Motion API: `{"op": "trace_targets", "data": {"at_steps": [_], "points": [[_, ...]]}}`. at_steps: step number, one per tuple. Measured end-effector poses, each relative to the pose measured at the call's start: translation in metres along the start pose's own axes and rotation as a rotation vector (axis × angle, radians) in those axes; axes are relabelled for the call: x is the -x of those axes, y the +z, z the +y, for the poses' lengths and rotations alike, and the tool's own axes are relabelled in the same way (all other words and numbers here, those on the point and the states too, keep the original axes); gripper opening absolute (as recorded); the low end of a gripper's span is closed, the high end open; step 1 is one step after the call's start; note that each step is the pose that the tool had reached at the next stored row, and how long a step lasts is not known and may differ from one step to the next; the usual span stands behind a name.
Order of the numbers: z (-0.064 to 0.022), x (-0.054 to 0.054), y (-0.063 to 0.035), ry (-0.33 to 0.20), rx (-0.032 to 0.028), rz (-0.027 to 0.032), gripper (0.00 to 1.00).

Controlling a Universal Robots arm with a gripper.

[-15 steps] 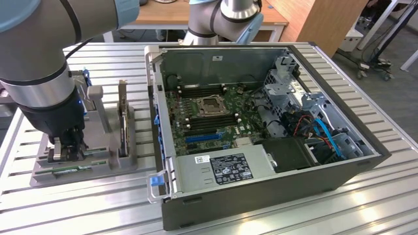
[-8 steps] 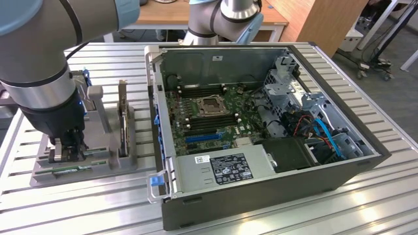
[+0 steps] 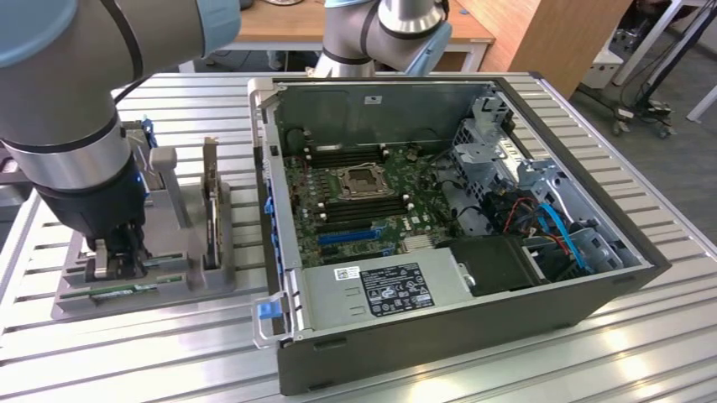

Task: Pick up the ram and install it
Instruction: 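Pick up the ram and move it above insertion slot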

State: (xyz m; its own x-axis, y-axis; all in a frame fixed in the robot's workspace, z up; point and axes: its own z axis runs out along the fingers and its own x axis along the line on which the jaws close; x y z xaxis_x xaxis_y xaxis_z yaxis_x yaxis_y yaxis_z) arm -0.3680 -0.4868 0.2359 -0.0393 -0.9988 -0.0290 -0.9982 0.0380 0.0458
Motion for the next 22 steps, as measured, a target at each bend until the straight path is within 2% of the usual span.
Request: {"op": "trace_targets", "data": {"at_steps": [6,22], "points": [[-0.0001,-0.002,0.0021,-0.001,0.0009,0.0,0.29],[-0.0008,-0.003,0.0163,-0.002,0.0079,0.0004,0.29]]}}
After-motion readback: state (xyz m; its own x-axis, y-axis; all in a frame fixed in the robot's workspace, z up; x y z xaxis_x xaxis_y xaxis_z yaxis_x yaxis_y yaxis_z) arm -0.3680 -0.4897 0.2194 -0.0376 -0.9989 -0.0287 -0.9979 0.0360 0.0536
